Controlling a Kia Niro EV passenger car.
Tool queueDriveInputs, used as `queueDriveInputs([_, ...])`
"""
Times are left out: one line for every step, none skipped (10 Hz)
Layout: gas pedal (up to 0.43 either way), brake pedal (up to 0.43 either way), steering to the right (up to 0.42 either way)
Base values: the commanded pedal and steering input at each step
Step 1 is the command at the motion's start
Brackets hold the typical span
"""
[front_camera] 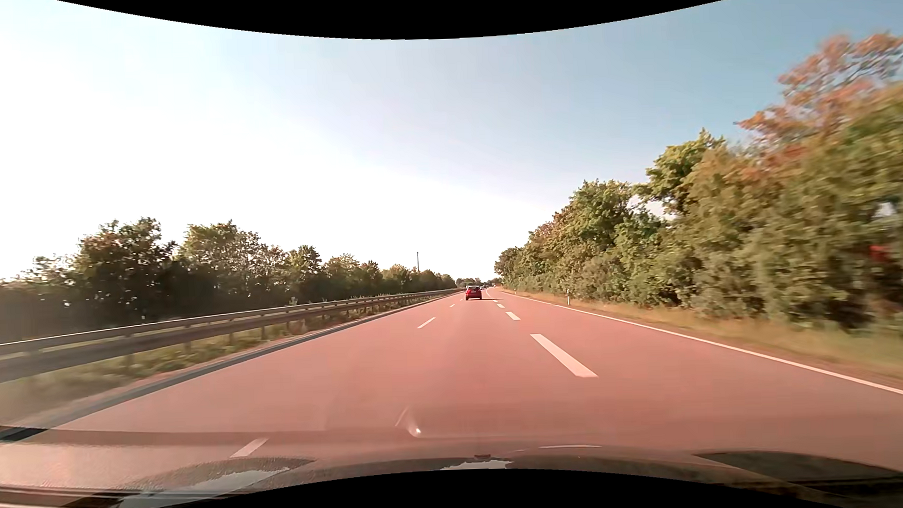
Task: Follow the waypoints while adhering to traffic rules and regulations
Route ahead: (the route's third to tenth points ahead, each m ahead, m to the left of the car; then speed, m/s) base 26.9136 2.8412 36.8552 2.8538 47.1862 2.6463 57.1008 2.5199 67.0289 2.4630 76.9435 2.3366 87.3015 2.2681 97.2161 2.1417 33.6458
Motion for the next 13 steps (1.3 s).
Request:
queueDriveInputs([0.280, 0.006, -0.001])
queueDriveInputs([0.280, 0.006, 0.000])
queueDriveInputs([0.280, 0.006, 0.000])
queueDriveInputs([0.280, 0.006, 0.000])
queueDriveInputs([0.280, 0.006, 0.000])
queueDriveInputs([0.280, 0.006, 0.000])
queueDriveInputs([0.280, 0.006, 0.000])
queueDriveInputs([0.280, 0.006, 0.000])
queueDriveInputs([0.280, 0.006, 0.000])
queueDriveInputs([0.280, 0.006, 0.000])
queueDriveInputs([0.280, 0.006, 0.000])
queueDriveInputs([0.280, 0.006, 0.000])
queueDriveInputs([0.268, 0.006, 0.000])
